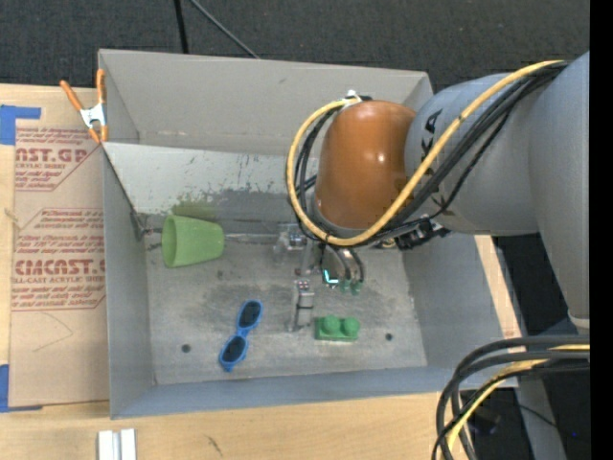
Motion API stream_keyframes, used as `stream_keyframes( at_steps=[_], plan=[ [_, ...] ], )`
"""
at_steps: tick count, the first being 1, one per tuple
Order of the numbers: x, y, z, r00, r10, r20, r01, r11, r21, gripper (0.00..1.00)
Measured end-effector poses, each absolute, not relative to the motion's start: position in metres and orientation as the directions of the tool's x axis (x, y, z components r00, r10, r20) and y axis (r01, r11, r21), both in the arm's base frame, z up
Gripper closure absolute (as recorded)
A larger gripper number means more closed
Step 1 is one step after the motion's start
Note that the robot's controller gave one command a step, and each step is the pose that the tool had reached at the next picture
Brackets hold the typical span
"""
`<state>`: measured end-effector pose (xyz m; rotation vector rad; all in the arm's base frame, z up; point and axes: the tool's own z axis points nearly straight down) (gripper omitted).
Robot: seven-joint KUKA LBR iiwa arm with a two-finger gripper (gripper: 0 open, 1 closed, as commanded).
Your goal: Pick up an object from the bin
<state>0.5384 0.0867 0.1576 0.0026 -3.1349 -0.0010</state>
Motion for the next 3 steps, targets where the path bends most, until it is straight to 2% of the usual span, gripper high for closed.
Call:
stream_keyframes(
  at_steps=[1, 2, 3],
  plan=[
    [0.483, 0.128, 0.069, -0.999, -0.046, -0.008, -0.046, 0.999, 0.003, 0.0],
    [0.482, 0.152, 0.071, -0.993, -0.118, -0.01, -0.118, 0.993, 0.001, 0.0],
    [0.479, 0.151, 0.07, -0.993, -0.117, 0.0, -0.117, 0.993, 0.001, 1.0]
  ],
)
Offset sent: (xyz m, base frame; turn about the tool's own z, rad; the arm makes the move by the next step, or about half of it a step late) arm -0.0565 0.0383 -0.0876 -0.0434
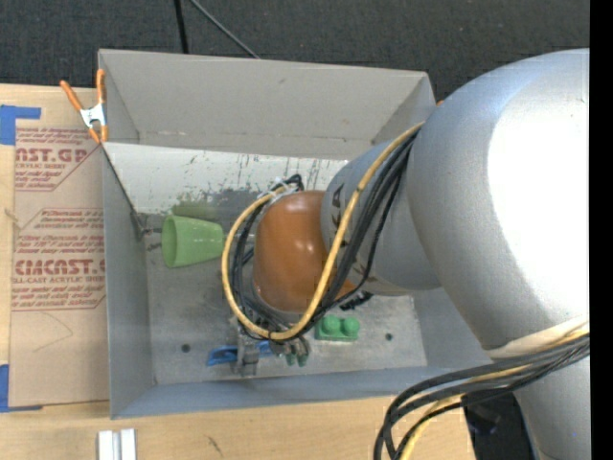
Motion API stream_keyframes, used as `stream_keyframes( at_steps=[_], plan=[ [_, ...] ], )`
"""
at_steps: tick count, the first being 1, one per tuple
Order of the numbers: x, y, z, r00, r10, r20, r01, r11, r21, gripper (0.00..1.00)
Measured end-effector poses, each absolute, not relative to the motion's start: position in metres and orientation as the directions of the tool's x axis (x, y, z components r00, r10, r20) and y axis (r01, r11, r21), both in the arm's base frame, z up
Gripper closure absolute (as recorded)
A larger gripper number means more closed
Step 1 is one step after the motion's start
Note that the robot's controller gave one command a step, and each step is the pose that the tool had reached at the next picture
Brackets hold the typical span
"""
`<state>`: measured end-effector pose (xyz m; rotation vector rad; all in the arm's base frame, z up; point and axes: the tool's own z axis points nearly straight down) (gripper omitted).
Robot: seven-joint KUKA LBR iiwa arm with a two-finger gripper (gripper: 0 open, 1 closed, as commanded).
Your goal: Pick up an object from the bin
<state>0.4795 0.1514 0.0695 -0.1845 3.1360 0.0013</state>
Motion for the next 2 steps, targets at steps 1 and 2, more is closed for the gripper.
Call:
stream_keyframes(
  at_steps=[1, 2],
  plan=[
    [0.51, 0.123, 0.157, -0.995, -0.096, -0.009, -0.096, 0.995, 0.0, 1.0],
    [0.573, 0.142, 0.239, -0.995, -0.097, -0.015, -0.097, 0.995, 0.002, 1.0]
  ],
)
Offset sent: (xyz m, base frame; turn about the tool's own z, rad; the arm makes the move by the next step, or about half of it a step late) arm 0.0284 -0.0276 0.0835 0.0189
